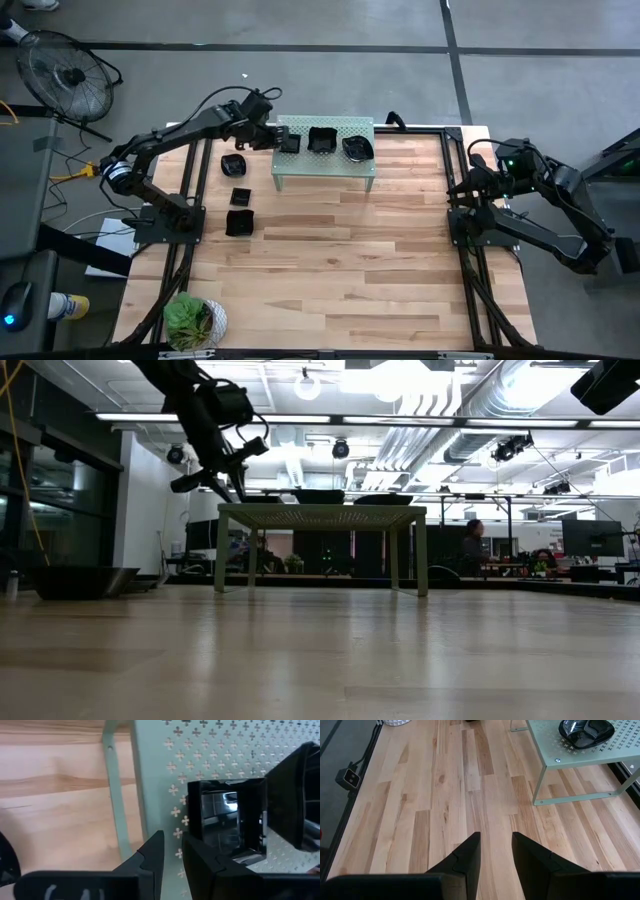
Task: Pick & Place Mini shaped plates
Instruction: Stack the square shaped plate on top of the square shaped plate on the shelf, then stack the wave square shaped plate on top of the wave square shaped plate on the shelf
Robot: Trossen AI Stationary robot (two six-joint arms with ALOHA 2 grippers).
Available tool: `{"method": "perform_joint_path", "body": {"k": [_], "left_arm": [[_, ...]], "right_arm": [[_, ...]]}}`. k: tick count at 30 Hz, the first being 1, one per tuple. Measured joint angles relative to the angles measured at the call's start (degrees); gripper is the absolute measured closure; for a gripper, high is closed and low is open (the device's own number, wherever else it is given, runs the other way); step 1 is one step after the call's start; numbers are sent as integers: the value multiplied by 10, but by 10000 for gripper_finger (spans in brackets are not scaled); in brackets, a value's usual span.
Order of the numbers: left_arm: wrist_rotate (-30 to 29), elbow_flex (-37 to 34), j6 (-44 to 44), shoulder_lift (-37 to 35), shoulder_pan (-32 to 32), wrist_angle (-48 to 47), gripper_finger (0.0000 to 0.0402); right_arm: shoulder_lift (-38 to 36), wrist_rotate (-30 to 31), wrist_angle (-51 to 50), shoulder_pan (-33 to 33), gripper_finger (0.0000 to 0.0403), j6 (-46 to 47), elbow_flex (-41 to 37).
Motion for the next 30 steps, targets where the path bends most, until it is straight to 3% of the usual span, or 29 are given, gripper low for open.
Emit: {"method": "perform_joint_path", "body": {"k": [14,19,23,30], "left_arm": [[-29,16,19,-46,22,-77,337],[-47,43,36,-81,20,-178,337],[-19,45,44,-100,19,-275,337],[-6,26,-1,-102,-62,-411,337]], "right_arm": [[0,0,0,0,297,0,0],[0,0,0,0,297,0,0],[0,0,0,0,297,0,0],[0,0,0,0,297,0,0]]}}
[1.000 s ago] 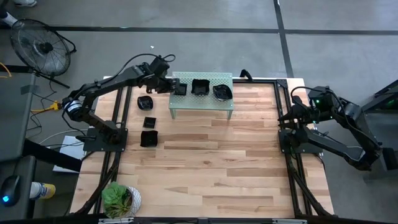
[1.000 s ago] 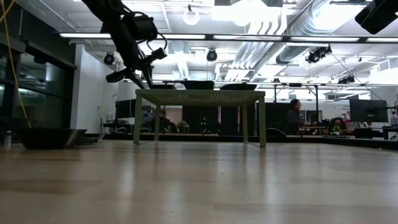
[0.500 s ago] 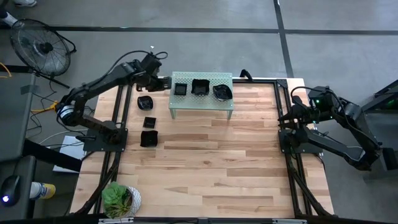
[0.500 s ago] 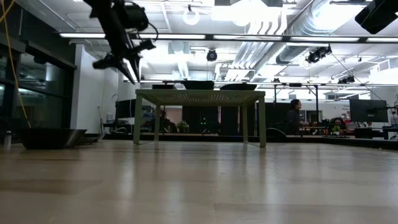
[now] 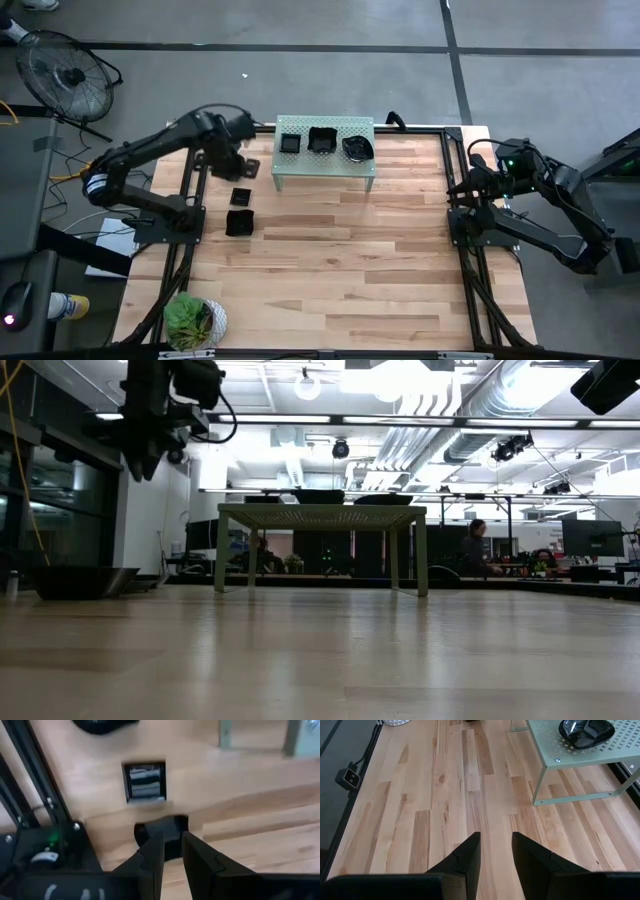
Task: Pick & Place Mini shaped plates
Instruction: Stack the wave square shaped plate on top of the wave square shaped plate on the shelf
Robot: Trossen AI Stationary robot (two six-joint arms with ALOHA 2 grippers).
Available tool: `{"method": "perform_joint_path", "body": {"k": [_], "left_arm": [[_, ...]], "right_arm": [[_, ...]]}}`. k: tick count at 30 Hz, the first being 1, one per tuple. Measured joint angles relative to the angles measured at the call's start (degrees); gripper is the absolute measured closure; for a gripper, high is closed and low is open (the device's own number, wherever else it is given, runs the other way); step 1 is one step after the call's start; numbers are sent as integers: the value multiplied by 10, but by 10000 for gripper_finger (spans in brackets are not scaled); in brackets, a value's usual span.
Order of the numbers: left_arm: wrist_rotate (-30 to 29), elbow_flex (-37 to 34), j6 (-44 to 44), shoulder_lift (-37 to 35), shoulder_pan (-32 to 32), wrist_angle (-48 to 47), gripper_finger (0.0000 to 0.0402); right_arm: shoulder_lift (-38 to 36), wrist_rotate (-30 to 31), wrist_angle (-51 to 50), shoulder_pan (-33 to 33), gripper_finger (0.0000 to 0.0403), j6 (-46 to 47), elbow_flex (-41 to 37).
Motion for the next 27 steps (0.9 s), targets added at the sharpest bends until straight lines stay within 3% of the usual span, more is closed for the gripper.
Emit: {"method": "perform_joint_path", "body": {"k": [10,18,27], "left_arm": [[-7,-52,-161,0,-163,21,337],[-4,-137,-289,0,-277,146,335],[-31,-186,-422,0,-371,172,257]], "right_arm": [[0,0,0,0,297,0,0],[0,0,0,0,297,0,0],[0,0,0,0,297,0,0]]}}
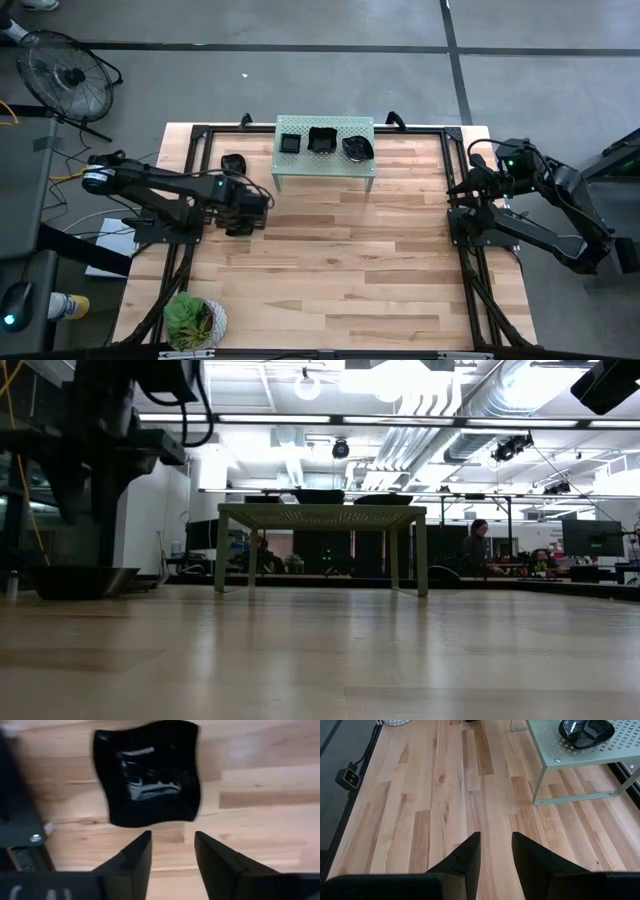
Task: Pick & Place Mini shaped plates
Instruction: Stack the wave square shaped plate on top of the wave square shaped plate on the shelf
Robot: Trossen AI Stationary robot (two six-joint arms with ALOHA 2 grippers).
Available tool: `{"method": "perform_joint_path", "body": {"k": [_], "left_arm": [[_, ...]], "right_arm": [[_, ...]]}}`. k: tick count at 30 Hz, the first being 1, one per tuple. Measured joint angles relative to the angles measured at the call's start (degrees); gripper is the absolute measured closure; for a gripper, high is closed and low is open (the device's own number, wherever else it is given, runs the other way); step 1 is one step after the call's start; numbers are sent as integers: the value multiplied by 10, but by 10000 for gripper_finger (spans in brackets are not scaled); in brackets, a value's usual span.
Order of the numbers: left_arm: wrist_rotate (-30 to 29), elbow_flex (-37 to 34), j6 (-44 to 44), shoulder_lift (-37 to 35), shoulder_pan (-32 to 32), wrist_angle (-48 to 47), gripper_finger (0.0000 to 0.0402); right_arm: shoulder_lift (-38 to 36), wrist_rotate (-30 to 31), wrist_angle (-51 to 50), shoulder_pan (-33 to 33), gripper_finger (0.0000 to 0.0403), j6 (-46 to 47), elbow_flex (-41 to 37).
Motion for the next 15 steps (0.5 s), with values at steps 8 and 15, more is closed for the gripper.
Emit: {"method": "perform_joint_path", "body": {"k": [8,15], "left_arm": [[-43,-8,-61,-1,-27,-56,230],[-42,-102,-85,-54,-26,34,229]], "right_arm": [[0,0,0,0,297,0,0],[0,0,0,0,297,0,0]]}}
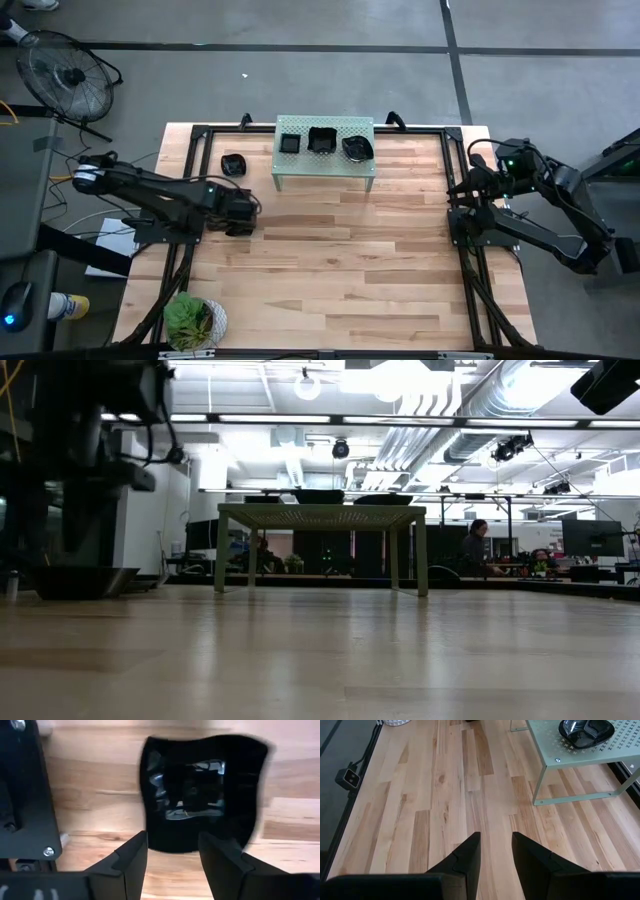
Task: Pick & Place Mini shaped plates
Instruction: Stack the wave square shaped plate on top of the wave square shaped plate on the shelf
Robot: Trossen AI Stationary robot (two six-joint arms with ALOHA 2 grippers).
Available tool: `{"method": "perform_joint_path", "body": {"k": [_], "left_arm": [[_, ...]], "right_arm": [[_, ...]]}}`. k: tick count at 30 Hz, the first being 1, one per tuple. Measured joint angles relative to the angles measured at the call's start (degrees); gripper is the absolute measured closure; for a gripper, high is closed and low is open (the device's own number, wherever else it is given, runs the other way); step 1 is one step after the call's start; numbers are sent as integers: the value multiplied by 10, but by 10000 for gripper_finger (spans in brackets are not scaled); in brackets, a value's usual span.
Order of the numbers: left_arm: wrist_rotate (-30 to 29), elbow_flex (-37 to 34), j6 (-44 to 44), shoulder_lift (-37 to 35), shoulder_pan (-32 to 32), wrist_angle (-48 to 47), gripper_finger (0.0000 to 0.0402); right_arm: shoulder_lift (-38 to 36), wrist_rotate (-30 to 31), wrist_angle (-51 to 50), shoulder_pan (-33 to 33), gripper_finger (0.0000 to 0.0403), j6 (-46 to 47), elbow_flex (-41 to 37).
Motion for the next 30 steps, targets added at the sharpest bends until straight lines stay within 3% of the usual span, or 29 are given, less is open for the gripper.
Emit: {"method": "perform_joint_path", "body": {"k": [5,12,22,30], "left_arm": [[8,-52,-30,-43,0,15,229],[-27,-67,-32,-85,0,20,229],[-50,-120,-35,-87,0,75,229],[-31,-147,-39,-87,0,119,229]], "right_arm": [[0,0,0,0,297,0,0],[0,0,0,0,297,0,0],[0,0,0,0,297,0,0],[0,0,0,0,297,0,0]]}}
